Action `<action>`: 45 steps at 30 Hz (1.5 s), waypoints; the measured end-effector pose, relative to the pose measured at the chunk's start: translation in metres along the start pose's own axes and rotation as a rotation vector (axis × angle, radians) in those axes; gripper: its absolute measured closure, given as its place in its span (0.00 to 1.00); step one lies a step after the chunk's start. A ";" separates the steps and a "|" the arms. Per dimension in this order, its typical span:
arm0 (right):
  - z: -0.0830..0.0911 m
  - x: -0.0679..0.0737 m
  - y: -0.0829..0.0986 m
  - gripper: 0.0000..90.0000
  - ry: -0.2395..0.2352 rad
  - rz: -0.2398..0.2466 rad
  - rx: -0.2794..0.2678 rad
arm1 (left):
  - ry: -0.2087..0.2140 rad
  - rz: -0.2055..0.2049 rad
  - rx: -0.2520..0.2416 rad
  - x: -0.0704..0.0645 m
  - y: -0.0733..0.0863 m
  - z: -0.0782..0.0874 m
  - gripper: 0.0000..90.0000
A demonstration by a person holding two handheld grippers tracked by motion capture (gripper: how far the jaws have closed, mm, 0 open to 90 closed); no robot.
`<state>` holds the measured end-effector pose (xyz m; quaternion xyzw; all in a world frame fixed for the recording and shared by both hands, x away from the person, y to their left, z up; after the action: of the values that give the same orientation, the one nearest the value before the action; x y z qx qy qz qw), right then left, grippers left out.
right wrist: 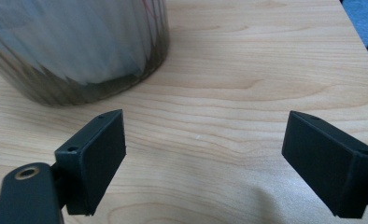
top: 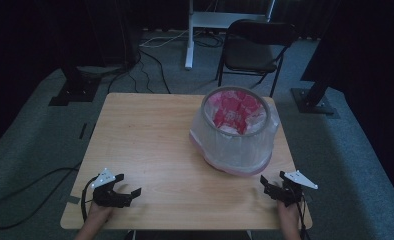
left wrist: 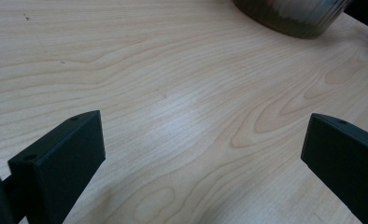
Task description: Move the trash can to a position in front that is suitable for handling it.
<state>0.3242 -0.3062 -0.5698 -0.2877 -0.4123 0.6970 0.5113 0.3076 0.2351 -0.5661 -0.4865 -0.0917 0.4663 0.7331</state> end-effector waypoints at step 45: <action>-0.087 -0.057 -0.114 0.14 0.145 -0.103 -0.085 | -0.032 -0.110 -0.079 -0.030 -0.168 -0.182 0.00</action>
<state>0.4680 -0.3204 -0.5153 -0.3372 -0.4179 0.6289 0.5622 0.4979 0.0820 -0.5153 -0.5019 -0.1485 0.4291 0.7362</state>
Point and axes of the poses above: each handheld gripper's, and its own axes: z roughly backward along the jaws, y roughly out of its underside, x roughly to its left, the point moved 5 cm from there along -z, roughly forward along the jaws, and after that the axes turned 7 degrees about z, right-handed, at the moved point
